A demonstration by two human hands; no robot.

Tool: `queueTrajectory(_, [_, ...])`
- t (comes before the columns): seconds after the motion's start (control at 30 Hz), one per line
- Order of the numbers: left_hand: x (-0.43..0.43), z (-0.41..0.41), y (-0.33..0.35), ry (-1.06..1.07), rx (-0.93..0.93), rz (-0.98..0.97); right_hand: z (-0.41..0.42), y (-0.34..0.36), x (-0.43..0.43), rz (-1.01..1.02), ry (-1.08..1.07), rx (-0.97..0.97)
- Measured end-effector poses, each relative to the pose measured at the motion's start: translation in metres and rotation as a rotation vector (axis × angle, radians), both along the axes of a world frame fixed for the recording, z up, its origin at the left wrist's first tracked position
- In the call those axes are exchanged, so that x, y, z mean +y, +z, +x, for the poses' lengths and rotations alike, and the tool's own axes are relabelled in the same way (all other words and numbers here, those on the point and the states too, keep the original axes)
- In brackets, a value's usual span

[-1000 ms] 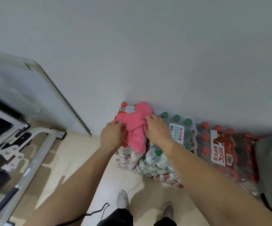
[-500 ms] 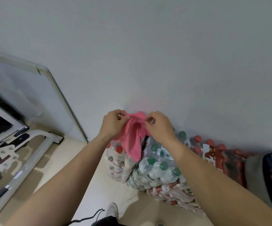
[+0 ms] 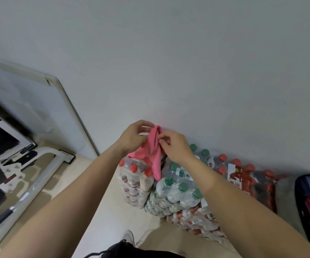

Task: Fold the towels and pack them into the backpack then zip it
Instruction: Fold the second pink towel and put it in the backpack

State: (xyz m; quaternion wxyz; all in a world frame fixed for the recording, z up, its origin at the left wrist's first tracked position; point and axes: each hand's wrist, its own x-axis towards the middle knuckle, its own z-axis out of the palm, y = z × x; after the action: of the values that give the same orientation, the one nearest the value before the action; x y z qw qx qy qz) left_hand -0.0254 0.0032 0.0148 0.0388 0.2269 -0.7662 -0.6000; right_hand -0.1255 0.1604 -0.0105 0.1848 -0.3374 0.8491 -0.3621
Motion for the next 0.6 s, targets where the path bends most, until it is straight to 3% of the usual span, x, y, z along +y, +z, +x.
queueTrajectory(0.17, [0.010, -0.008, -0.001, 0.019, 0.077, -0.035, -0.006, 0.009, 0.005, -0.032, -0.011, -0.048])
queueTrajectory(0.3, [0.015, -0.016, 0.002, 0.006, 0.093, -0.079, -0.015, 0.016, 0.007, -0.005, -0.024, 0.166])
queueTrajectory(0.47, [0.017, -0.019, 0.007, -0.042, 0.130, -0.109, -0.026, 0.023, 0.009, 0.056, 0.122, -0.095])
queueTrajectory(0.6, [0.018, -0.017, -0.002, 0.105, 0.056, -0.205, -0.022, 0.021, 0.008, 0.019, 0.058, -0.003])
